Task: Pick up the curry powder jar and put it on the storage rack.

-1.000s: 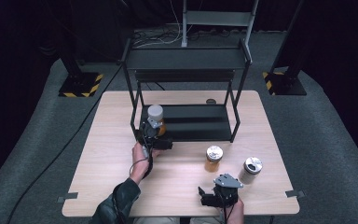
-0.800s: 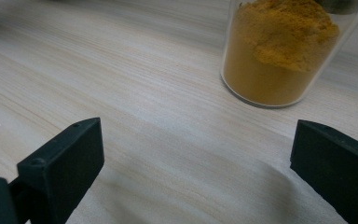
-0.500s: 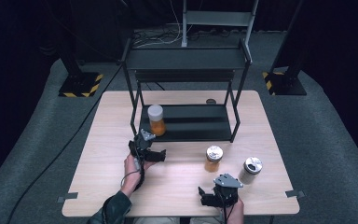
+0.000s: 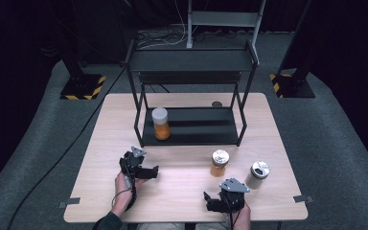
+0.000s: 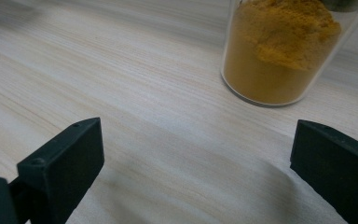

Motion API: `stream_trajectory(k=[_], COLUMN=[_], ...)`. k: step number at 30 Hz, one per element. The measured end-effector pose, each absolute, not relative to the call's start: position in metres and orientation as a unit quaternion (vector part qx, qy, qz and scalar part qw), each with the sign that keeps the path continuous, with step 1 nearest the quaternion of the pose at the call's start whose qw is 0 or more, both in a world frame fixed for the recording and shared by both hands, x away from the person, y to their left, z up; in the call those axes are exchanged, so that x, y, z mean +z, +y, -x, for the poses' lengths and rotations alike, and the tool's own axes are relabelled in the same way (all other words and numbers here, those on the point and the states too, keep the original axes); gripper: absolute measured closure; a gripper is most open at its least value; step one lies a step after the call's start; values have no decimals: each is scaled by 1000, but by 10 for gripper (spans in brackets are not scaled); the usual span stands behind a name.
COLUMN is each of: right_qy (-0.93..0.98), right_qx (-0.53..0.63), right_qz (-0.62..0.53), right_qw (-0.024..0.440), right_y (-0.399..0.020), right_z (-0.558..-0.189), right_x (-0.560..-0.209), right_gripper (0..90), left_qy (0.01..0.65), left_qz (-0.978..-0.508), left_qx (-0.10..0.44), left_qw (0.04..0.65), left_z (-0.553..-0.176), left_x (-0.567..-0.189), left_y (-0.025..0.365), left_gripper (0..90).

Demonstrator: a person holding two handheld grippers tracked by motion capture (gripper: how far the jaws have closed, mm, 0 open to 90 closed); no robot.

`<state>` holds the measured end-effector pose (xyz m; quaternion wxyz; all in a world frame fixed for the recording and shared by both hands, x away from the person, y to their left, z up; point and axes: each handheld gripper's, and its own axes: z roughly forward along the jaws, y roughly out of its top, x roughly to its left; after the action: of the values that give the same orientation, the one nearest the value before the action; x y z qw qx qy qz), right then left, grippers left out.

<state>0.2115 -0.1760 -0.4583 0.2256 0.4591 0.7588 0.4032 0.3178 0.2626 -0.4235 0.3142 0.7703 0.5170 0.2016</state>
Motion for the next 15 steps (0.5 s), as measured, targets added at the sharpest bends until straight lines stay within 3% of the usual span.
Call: stream_trajectory(k=[15], right_qy=[759], right_qx=[402], right_qz=[-460], right_qw=[226], right_y=[-176], right_z=[-212], right_x=[-458], right_gripper=[19], left_qy=[523], left_qz=[-759], left_qx=[218], left_qw=[321], left_z=[-289], left_x=[-438], left_y=[274], left_gripper=[2])
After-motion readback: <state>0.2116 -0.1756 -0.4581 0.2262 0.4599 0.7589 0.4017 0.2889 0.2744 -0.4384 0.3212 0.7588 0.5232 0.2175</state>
